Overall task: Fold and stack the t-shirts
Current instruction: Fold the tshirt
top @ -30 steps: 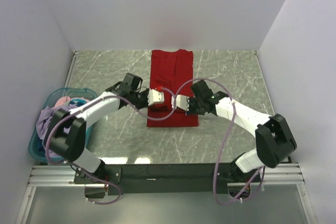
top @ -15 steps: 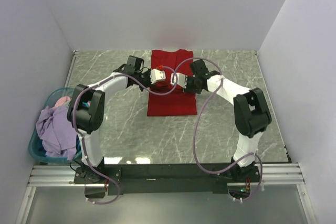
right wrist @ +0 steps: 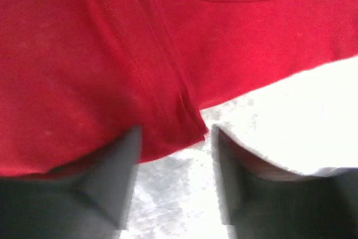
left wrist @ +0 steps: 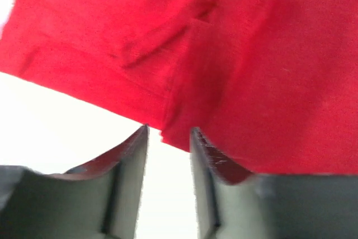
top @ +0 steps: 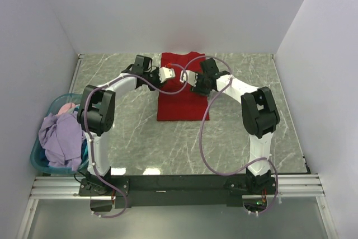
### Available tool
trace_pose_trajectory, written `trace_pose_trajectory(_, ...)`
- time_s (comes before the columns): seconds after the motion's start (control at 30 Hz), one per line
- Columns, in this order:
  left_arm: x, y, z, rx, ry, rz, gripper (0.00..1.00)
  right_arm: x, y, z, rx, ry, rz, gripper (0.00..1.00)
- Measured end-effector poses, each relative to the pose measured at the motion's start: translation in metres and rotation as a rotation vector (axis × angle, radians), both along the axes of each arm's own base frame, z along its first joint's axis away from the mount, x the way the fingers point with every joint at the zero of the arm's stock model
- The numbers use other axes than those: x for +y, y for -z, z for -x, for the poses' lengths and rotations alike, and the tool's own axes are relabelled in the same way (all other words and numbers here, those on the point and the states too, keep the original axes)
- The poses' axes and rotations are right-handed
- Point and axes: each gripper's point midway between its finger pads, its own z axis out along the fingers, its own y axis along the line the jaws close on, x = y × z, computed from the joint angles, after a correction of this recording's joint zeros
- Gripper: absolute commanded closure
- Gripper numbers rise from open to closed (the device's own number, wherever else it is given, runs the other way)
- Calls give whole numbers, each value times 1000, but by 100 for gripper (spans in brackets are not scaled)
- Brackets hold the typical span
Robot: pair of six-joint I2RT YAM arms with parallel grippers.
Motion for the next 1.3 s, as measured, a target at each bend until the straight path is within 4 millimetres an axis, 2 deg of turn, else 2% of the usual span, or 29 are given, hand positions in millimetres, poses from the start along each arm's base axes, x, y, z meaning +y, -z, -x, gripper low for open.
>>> trace_pose_trajectory(0.03, 1, -3, -4, -9, -15, 7, 48, -1, -2, -3, -10, 12, -6, 23)
trace_pose_trajectory(0.1, 2, -9, -10, -17, -43, 26, 47, -5, -5, -6, -20, 34, -14, 23)
trace_pose_trajectory(0.2, 8, -14, -13, -13, -83, 50, 50, -16, -15, -7, -22, 78, -31, 26)
trace_pose_trajectory(0.23, 13, -16, -11, -6, -97, 57, 53, -20, -21, -6, -23, 88, -39, 30)
trace_pose_trajectory(0.3, 24, -20, 3, 17, -113, 64, 57, -25, -37, 3, -29, 93, -63, 38)
trace_pose_trajectory(0.33, 30, -22, 14, 29, -112, 66, 58, -27, -46, 10, -34, 90, -75, 45)
trace_pose_trajectory(0.43, 40, -33, 49, 48, -91, 74, 59, -30, -64, 40, -31, 63, -103, 53)
trace_pose_trajectory(0.5, 40, -37, 78, 44, -49, 75, 59, -26, -68, 63, -22, 31, -111, 53)
trace_pose_trajectory(0.57, 37, -30, 107, 53, 5, 64, 58, -16, -58, 86, 3, -14, -108, 54)
trace_pose_trajectory(0.67, 31, 0, 146, 81, 103, 20, 59, -6, -23, 118, 81, -76, -67, 55)
trace_pose_trajectory(0.73, 29, 21, 167, 110, 153, -12, 58, 0, 0, 141, 139, -121, -29, 55)
trace_pose_trajectory(0.8, 28, 35, 183, 131, 196, -39, 58, 4, 15, 154, 173, -152, -2, 55)
trace_pose_trajectory(0.87, 26, 39, 187, 124, 223, -51, 57, 6, 21, 156, 181, -162, 15, 55)
trace_pose_trajectory(1.07, 16, 38, 178, 44, 270, -70, 57, 3, 39, 148, 173, -162, 53, 55)
trace_pose_trajectory(1.2, 13, 51, 177, 53, 283, -90, 59, 3, 40, 144, 159, -166, 60, 55)
trace_pose_trajectory(1.3, 10, 52, 172, 43, 288, -91, 61, 3, 40, 144, 158, -168, 62, 52)
